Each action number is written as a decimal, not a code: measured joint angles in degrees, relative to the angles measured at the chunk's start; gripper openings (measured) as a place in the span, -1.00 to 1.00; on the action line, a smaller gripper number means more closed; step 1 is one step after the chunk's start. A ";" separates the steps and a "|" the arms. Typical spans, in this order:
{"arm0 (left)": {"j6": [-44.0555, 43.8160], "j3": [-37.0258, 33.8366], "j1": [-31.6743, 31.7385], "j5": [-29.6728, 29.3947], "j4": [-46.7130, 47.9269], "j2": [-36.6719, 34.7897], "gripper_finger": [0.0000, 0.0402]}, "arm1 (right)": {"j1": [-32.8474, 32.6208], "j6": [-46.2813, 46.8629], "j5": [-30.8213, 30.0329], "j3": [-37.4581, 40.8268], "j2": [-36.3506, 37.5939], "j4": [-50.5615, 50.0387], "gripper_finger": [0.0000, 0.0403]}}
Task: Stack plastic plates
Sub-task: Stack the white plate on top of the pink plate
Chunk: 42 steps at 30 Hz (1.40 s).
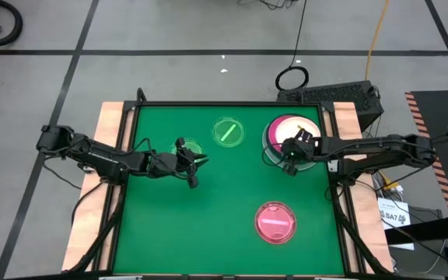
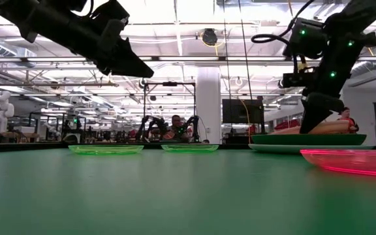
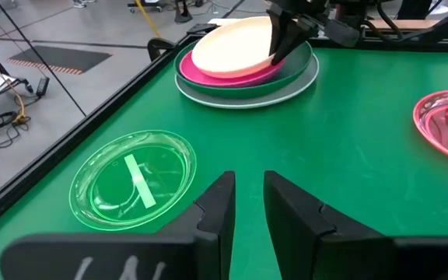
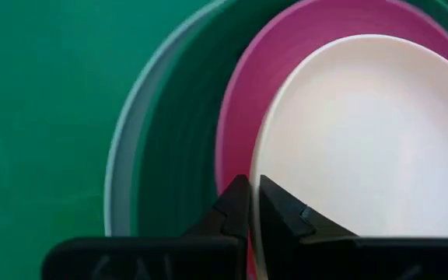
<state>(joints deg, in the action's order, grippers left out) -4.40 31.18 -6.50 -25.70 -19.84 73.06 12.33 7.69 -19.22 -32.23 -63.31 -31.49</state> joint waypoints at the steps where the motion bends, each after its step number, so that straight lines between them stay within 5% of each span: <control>1: 0.00 0.00 0.00 -0.01 0.01 0.00 -0.62 | 0.00 0.29 -0.02 0.00 -0.02 -0.30 -0.96; 30: 0.07 0.00 0.00 -0.08 -0.11 0.00 -0.62 | 0.05 -0.57 -6.34 0.00 -0.02 8.11 -0.95; 42: -0.06 0.00 0.00 -0.09 -0.12 0.00 -0.62 | 0.05 1.97 -6.29 0.00 -0.04 6.82 -0.80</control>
<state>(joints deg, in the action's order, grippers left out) -4.46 31.18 -6.50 -25.79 -19.97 73.06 12.38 9.65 -25.52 -32.23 -63.35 -24.67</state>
